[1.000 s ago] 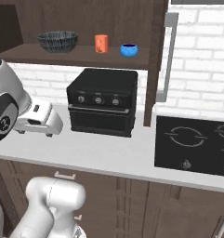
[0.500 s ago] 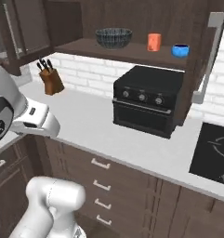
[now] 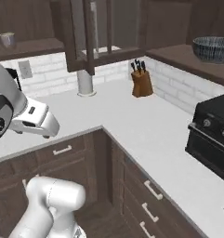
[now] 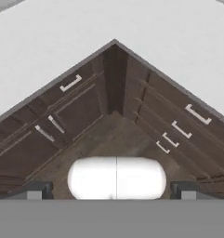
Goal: Gather all objects into one cabinet and sort the glasses and bowls to opposite sides.
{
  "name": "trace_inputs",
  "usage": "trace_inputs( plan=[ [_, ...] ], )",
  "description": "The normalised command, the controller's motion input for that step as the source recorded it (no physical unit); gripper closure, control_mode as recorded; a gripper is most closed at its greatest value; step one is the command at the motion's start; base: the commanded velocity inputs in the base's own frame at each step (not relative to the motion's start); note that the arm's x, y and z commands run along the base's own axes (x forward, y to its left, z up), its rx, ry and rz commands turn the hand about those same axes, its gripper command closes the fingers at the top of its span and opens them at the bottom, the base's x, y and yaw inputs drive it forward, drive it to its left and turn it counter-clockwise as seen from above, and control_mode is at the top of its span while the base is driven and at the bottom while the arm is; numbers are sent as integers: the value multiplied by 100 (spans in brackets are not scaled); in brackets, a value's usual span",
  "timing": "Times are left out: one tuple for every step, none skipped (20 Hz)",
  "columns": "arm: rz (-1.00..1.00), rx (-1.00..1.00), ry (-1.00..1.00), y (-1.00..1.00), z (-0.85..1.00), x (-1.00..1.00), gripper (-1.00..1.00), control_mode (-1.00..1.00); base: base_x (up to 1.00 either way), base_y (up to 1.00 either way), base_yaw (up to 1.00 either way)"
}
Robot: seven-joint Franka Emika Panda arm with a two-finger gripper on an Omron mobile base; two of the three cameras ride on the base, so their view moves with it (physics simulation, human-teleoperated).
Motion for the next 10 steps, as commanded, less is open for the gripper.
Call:
trace_inputs(
  plan=[
    [0, 0, 0, 0, 0, 0, -100, 100, 0, 29, 87],
    [0, 0, 0, 0, 0, 0, -100, 100, 0, 32, 85],
    [0, 0, 0, 0, 0, 0, -100, 100, 0, 32, 82],
    [0, 0, 0, 0, 0, 0, -100, 100, 6, 29, 78],
    [0, 0, 0, 0, 0, 0, -100, 100, 16, 21, 74],
    [0, 0, 0, 0, 0, 0, -100, 100, 23, 16, 71],
    [0, 0, 0, 0, 0, 0, -100, 100, 29, 8, 61],
    [0, 0, 0, 0, 0, 0, -100, 100, 40, 0, 51],
    [0, 0, 0, 0, 0, 0, -100, 100, 52, 0, 42],
    [0, 0, 0, 0, 0, 0, -100, 100, 56, 0, 34]
  ],
)
